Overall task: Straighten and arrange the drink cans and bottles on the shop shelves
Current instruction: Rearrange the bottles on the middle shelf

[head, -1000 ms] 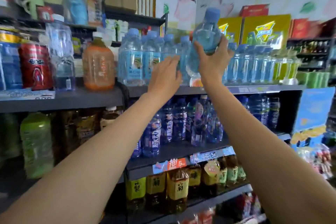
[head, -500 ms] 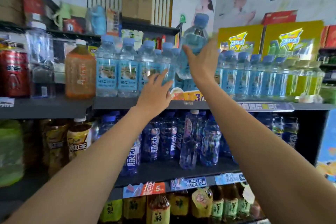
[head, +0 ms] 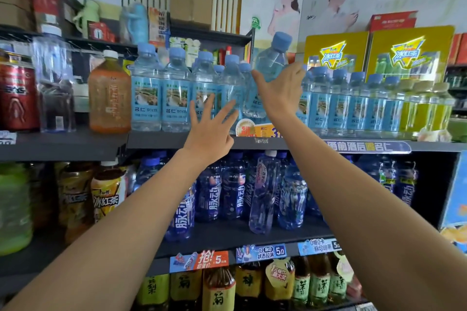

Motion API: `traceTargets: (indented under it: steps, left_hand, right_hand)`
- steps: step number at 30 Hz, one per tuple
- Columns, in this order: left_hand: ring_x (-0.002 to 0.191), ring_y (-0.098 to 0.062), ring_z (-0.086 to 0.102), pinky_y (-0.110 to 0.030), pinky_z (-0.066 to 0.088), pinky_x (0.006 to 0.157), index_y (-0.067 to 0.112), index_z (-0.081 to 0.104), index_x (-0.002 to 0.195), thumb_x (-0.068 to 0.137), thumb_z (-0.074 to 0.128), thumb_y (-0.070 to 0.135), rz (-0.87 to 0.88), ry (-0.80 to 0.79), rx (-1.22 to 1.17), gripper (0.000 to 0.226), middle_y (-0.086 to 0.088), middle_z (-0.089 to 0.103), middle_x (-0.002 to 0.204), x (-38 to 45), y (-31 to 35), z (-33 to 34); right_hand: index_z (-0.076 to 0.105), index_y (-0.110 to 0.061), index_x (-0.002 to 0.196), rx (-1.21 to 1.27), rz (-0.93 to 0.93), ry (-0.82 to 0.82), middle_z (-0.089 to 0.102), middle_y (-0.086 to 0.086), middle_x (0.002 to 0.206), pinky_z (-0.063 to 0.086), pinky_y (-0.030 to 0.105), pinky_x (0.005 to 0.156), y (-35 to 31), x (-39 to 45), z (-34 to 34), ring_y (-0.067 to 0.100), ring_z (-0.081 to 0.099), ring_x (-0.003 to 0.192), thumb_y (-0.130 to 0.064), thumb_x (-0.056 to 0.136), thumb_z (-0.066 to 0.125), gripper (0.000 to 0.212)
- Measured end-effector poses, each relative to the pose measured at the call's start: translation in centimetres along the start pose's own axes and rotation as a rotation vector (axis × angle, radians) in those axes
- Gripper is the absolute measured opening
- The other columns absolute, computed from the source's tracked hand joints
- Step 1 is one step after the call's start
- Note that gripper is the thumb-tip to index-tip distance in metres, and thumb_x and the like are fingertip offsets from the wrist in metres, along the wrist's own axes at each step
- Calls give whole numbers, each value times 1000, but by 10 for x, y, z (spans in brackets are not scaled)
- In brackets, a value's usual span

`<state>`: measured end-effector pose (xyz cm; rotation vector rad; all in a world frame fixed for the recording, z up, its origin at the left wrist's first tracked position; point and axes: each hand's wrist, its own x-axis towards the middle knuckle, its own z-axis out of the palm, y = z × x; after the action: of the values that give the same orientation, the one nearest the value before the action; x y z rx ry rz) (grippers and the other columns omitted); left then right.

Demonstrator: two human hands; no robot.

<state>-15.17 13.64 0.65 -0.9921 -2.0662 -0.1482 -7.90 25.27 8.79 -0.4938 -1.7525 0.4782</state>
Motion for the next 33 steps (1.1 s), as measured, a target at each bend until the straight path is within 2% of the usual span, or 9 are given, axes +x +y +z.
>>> traceTargets:
  steps: [3,7,12,17,20,24,27,30,33]
  left_hand:
    - [143,-32,-12,-61,-3,110,23,12,148,96,35,27,17,-24,-15,57,9,-5,157,1,-2,1]
    - [143,-30,-15,-60,-4,111,25,8,149,97,33,29,29,-10,-15,58,10,-7,157,0,-5,7]
    - [143,-31,-13,-60,-5,110,24,8,149,96,34,29,27,48,-3,59,10,-6,157,1,-7,12]
    - [140,-39,19,-67,14,105,17,38,141,85,55,24,58,126,34,59,1,28,152,1,-8,21]
    - [141,-39,16,-65,10,107,17,38,141,88,44,24,53,122,4,54,2,27,153,1,-8,23]
    - [144,-31,-9,-57,-9,111,23,17,148,95,36,27,45,45,-23,57,9,3,157,0,-9,18]
    - [143,-25,-16,-53,-12,111,25,10,149,97,32,30,76,13,-31,57,11,-5,157,-3,-12,13]
    - [145,-20,-7,-52,-10,112,24,13,149,97,31,29,79,12,-50,55,9,0,157,-5,-13,15]
    - [138,-24,27,-52,13,112,12,39,139,92,38,22,73,141,-121,48,-6,35,148,-20,-13,19]
  right_hand:
    - [28,1,132,-57,-3,-70,36,15,136,39,28,83,-2,4,6,28,45,119,-47,85,61,75]
    - [31,-1,133,-110,13,-146,33,17,138,37,30,72,3,4,19,32,51,112,-45,85,61,71]
    - [19,-14,146,-137,-86,-97,28,18,137,38,31,63,5,4,27,33,55,97,-41,89,58,74]
    - [1,-14,150,-245,-107,-80,14,21,148,48,34,79,6,-1,33,34,47,118,-46,92,46,80]
    - [-2,-14,150,-310,-128,-61,17,20,148,50,35,78,5,-2,38,33,47,120,-48,94,40,78]
    - [3,-16,150,-347,-160,-116,10,20,152,48,39,82,11,-5,44,35,35,131,-35,99,39,65]
    - [5,-16,150,-359,-210,-103,7,19,153,47,40,74,24,-14,48,36,32,131,-22,100,38,60]
    - [18,-17,148,-250,-216,-22,15,18,151,37,35,58,23,-26,53,35,40,123,-16,98,38,54]
    - [44,-9,130,-31,-311,81,35,19,137,25,27,43,3,-53,59,31,54,93,-14,96,38,35]
